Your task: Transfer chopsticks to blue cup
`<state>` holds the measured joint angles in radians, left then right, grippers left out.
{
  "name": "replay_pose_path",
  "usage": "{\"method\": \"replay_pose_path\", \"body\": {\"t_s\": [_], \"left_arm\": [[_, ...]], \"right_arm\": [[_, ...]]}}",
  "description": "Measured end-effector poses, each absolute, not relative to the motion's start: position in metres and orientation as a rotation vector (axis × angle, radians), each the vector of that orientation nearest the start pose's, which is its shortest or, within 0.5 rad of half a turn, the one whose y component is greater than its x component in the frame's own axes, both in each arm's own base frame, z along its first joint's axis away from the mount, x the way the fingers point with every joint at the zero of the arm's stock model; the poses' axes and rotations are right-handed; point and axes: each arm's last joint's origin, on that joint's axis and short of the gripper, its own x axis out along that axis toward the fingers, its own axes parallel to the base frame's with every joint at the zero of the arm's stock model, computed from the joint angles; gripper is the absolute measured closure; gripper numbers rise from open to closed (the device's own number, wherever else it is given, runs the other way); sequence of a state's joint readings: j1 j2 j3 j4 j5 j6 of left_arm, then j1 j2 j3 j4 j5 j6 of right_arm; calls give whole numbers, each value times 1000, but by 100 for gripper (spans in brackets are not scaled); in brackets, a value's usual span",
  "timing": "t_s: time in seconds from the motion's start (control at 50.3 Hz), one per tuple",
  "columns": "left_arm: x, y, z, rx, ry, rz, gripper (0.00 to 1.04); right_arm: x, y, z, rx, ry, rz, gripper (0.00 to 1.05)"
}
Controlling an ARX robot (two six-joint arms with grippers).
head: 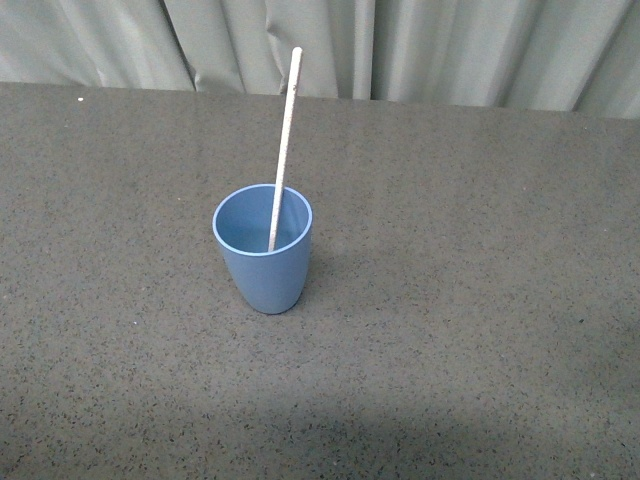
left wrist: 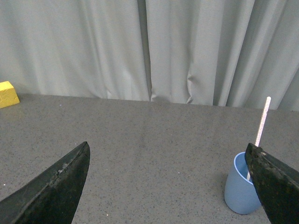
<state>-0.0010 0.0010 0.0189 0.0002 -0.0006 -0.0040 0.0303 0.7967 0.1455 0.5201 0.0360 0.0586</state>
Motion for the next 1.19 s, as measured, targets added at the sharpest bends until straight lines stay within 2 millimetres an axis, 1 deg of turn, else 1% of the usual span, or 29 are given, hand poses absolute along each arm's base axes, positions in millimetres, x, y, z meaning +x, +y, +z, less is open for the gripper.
{"method": "replay_pose_path", "body": {"t_s": [0.02,0.06,0.239,0.318,0.398,0.835,1.193], "left_arm": [[97,0,170,-4,-18,-1,7],[97,0,170,-4,-18,-1,7],[97,0,170,-4,-18,0,7],[97,0,170,-4,-18,-1,7],[97,0,170,-4,-18,-1,7],[97,0,170,-4,-18,0,7],[97,0,170,-4,-18,-1,7]], "right_arm": [[158,2,179,46,71,-10,31],[153,0,181,31,17,-8,40],[140,0,174,9,14,1,79],[137,0,173,6,9,1,91],[133,0,167,1,-3,0,104],[117,0,168,3,-8,1,104],[109,0,168,3,-8,2,104]]}}
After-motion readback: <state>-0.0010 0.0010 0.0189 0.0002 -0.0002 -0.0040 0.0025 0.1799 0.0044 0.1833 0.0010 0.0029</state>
